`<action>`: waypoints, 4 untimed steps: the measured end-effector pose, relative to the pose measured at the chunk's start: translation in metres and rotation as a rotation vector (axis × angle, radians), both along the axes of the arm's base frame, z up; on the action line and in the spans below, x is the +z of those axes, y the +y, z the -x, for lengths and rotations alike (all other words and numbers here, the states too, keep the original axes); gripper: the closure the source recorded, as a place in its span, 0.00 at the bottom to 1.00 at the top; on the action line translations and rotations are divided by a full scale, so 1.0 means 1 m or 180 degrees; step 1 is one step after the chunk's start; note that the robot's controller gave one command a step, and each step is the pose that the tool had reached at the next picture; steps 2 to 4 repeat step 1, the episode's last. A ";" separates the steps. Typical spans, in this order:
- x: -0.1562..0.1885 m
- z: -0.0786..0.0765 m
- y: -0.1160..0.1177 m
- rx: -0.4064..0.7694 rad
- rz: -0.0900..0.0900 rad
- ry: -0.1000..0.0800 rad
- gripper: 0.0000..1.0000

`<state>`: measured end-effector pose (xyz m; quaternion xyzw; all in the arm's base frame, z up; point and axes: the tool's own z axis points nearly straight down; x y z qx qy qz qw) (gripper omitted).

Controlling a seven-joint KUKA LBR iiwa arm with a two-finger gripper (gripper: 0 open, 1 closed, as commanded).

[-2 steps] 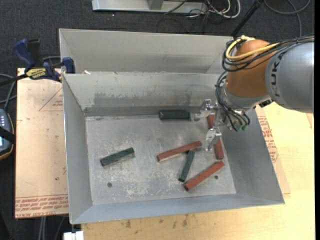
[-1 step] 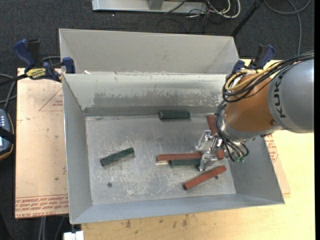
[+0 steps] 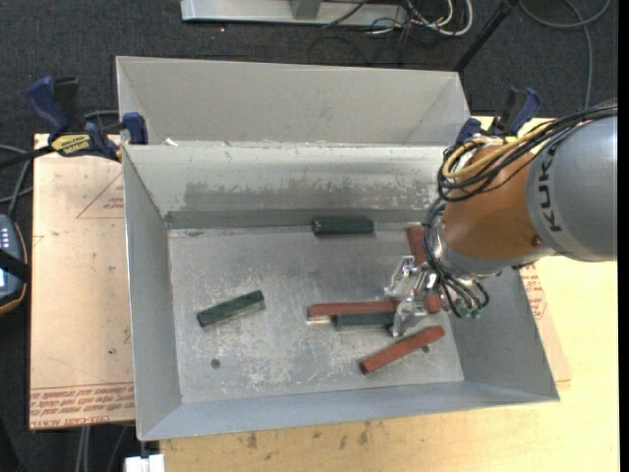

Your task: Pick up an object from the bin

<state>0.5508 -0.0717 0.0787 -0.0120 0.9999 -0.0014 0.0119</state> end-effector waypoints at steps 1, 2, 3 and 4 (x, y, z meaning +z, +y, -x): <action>0.176 -0.013 -0.013 0.0038 -0.0003 0.0041 1.00; 0.176 -0.013 -0.013 0.0038 -0.0003 0.0041 1.00; 0.176 -0.013 -0.013 0.0038 -0.0003 0.0041 1.00; 0.176 -0.013 -0.013 0.0038 -0.0003 0.0041 1.00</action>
Offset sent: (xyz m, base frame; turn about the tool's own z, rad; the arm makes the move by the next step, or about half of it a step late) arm 0.0000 0.0000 0.0000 0.0000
